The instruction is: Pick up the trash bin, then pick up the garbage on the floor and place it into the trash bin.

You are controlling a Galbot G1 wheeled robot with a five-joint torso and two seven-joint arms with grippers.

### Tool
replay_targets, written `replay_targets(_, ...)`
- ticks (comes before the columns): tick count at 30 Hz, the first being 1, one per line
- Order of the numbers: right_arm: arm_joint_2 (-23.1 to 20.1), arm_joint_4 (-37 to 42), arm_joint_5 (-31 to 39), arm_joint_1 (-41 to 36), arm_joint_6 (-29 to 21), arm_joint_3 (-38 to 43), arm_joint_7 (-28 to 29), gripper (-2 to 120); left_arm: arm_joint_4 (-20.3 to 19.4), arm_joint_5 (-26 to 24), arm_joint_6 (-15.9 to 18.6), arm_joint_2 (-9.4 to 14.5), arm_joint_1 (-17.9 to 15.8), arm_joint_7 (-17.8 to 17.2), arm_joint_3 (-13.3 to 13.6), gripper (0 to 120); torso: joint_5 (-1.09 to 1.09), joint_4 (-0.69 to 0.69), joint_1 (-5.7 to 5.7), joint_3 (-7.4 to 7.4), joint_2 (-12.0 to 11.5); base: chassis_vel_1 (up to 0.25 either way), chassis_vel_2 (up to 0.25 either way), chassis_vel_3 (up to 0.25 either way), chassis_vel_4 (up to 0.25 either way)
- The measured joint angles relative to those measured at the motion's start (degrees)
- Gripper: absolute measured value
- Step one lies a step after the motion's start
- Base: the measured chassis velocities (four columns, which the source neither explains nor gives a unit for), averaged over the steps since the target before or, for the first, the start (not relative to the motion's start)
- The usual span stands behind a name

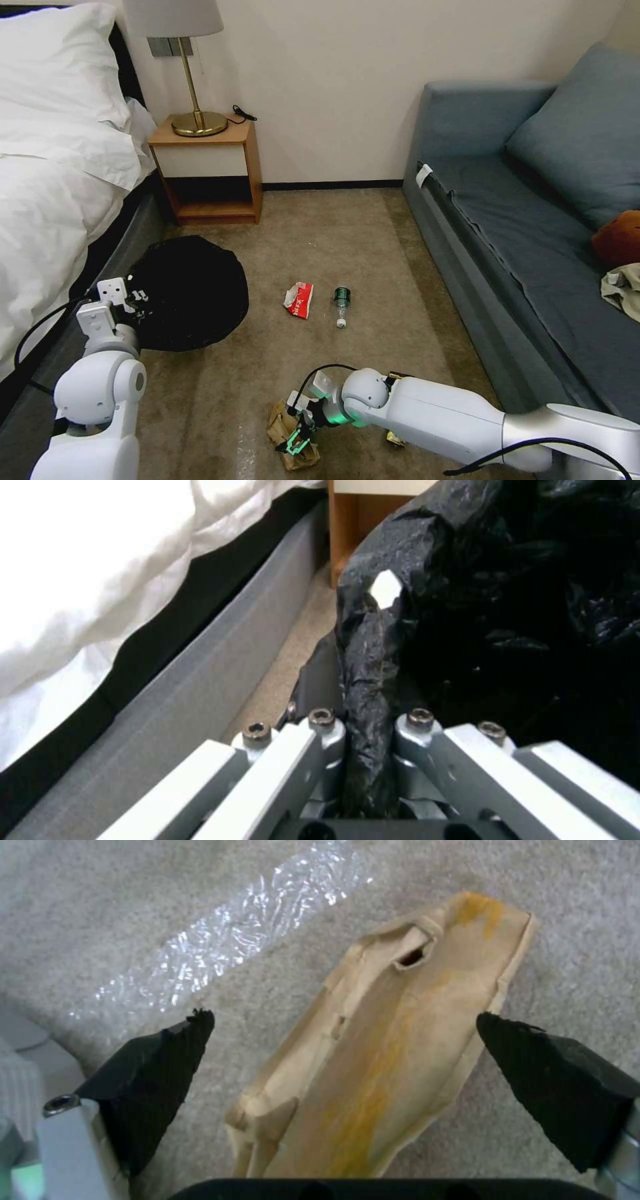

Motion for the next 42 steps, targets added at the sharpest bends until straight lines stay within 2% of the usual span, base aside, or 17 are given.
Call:
replay_targets(14,5.4,-8.0,-3.9,0.4,2.5,-1.5,-0.5,100,0.8,0.6,-0.6,-0.8,-0.6,0.3,0.3,3,0.0,0.01,0.0,0.0,0.0,0.0,0.0,0.0,0.0)
replay_targets(19,5.6,-9.3,-4.7,0.9,2.7,-1.9,-1.1,98,1.0,0.7,-0.6,-0.8,-0.8,0.3,0.3,3,0.0,0.01,0.0,0.0,0.0,0.0,0.0,0.0,0.0)
replay_targets(23,6.1,-11.2,-7.2,0.9,3.1,-2.0,-2.5,88,1.1,0.9,-0.7,-1.1,-0.8,0.4,0.5,3,0.0,0.01,0.0,0.0,0.0,0.0,0.0,0.0,0.0)
replay_targets(24,6.1,-11.3,-7.9,0.7,3.3,-1.9,-3.0,79,1.1,1.1,-0.8,-1.2,-0.8,0.4,0.6,3,0.0,0.01,0.0,0.0,0.0,0.0,0.0,0.0,0.0)
replay_targets(28,5.9,-11.1,-8.4,0.6,3.4,-1.8,-3.3,70,1.1,1.3,-0.9,-1.4,-0.8,0.4,0.6,3,0.0,0.01,0.0,0.0,0.0,0.0,0.0,0.0,0.0)
replay_targets(30,5.4,-10.5,-8.6,0.4,3.5,-1.4,-3.3,59,1.1,1.6,-0.9,-1.8,-0.7,0.5,0.9,3,0.0,0.0,0.0,0.0,0.0,0.0,0.0,0.0,0.0)
replay_targets(31,5.4,-10.5,-8.6,0.4,3.5,-1.4,-3.3,59,1.1,1.6,-0.9,-1.8,-0.7,0.5,0.9,3,0.0,0.0,0.0,0.0,0.0,0.0,0.0,0.0,0.0)
replay_targets(33,5.0,-9.8,-8.6,0.3,3.5,-1.1,-3.2,48,1.1,1.9,-1.2,-2.1,-0.5,0.7,1.1,3,0.0,0.01,0.0,0.0,0.0,0.0,0.0,0.0,0.0)
replay_targets(34,5.0,-9.8,-8.6,0.3,3.5,-1.1,-3.2,48,1.1,1.9,-1.2,-2.1,-0.5,0.7,1.1,3,0.0,0.01,0.0,0.0,0.0,0.0,0.0,0.0,0.0)
replay_targets(36,4.5,-9.1,-8.6,0.3,3.4,-0.8,-3.1,37,1.2,2.2,-1.5,-2.3,-0.6,0.9,1.3,3,0.0,0.01,0.0,0.0,0.0,0.0,0.0,0.0,0.0)
replay_targets(40,4.1,-8.7,-8.8,0.4,3.4,-0.5,-3.1,27,1.3,2.4,-1.5,-2.4,-0.6,1.0,1.4,3,0.0,0.0,0.0,0.0,0.0,0.0,0.0,0.0,0.0)
replay_targets(42,3.6,-8.7,-9.3,0.4,3.4,0.2,-3.1,17,1.6,2.5,-1.5,-2.5,-0.7,1.0,1.5,3,0.01,0.01,0.0,0.0,0.0,0.0,0.0,0.0,0.0)
